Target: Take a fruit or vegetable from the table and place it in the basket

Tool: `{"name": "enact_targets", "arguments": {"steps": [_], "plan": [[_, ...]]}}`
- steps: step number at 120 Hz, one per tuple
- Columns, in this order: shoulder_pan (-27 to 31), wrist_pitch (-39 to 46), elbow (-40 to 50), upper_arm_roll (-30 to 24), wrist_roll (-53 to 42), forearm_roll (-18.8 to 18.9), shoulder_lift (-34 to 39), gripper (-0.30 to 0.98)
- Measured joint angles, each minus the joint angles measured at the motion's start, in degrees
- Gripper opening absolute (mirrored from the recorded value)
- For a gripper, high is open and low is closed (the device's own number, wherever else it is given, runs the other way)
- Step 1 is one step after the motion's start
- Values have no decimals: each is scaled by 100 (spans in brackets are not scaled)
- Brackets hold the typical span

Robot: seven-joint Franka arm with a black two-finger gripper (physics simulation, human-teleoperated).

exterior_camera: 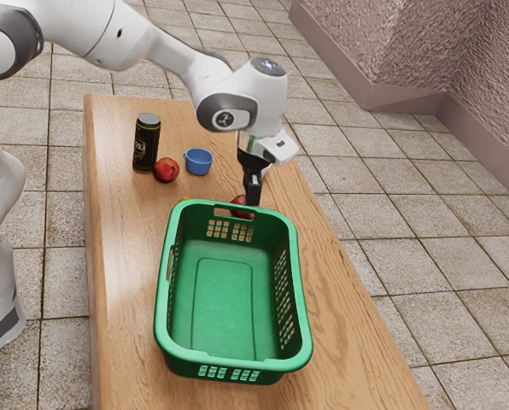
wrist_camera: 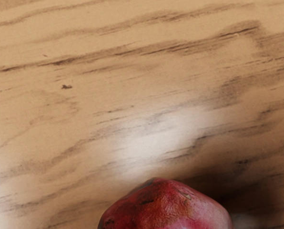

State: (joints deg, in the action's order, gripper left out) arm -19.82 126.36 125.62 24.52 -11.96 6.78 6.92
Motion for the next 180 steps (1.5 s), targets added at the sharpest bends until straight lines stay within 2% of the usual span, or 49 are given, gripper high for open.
{"name": "enact_targets", "arguments": {"steps": [61, 74, 97, 114, 130, 137, 154, 169, 180], "plan": [[16, 307, 156, 2, -11, -125, -41, 69], [-33, 366, 218, 205, -15, -125, -53, 69], [-60, 460, 220, 237, -20, -153, -163, 68], [-53, 534, 212, 237, -23, -198, -253, 58], [-55, 591, 211, 235, -15, -198, -255, 37], [-53, 611, 205, 226, -2, -173, -243, 31], [-133, 608, 125, 227, 45, -131, 21, 28], [-159, 280, -508, 183, 83, -91, 196, 27], [-619, -62, -1154, 144, 101, -74, 192, 28]]}}
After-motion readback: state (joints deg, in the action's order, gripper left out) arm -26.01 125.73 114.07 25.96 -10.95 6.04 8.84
